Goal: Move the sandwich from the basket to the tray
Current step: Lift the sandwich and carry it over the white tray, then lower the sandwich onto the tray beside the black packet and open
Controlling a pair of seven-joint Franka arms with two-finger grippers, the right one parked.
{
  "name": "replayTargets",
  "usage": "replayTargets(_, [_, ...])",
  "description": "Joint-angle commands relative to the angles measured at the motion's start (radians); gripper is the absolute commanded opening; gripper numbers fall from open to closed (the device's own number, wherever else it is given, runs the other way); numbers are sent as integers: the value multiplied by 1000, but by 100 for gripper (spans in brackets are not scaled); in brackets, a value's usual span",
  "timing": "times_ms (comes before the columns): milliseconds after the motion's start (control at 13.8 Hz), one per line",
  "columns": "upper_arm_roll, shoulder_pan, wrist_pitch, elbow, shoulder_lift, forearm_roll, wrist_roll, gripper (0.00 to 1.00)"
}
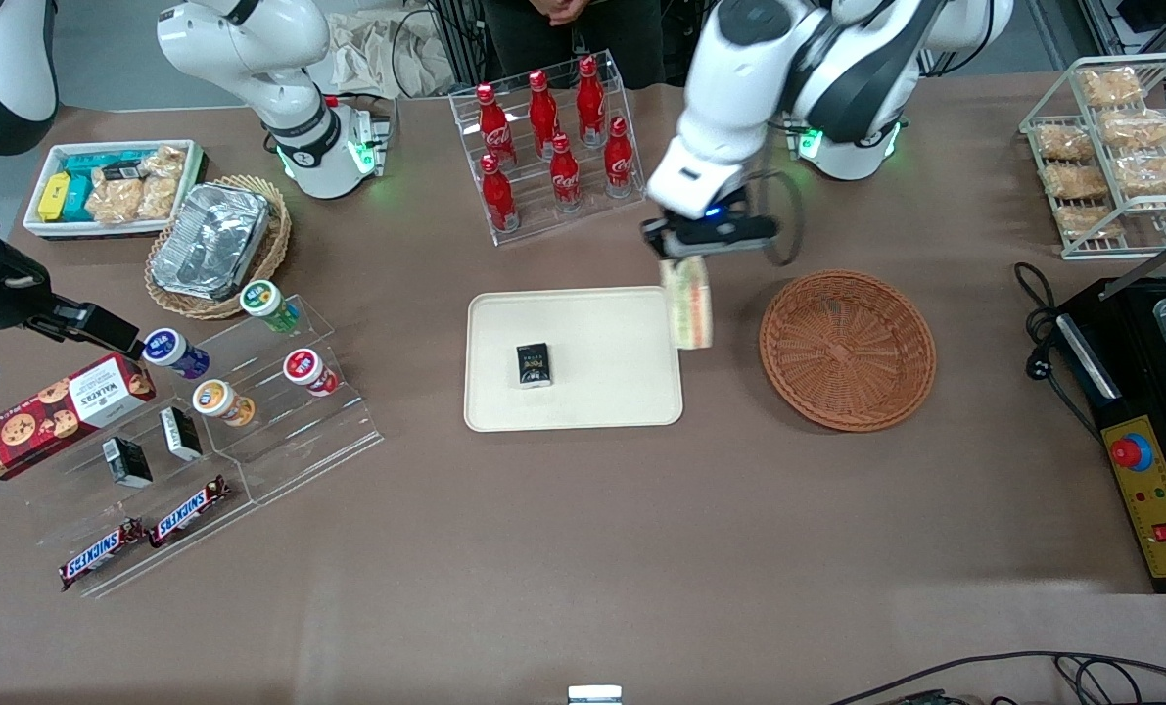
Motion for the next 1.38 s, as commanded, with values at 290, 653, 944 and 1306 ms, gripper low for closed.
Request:
replayTargets(290, [24,-59,193,12,311,269,-51,0])
replayTargets(653, [59,-75,271,8,414,451,-168,0])
replayTargets(944, [61,-73,271,-31,415,454,-173,0])
replayTargets(1306, [61,-70,271,-27,419,518,-165,99])
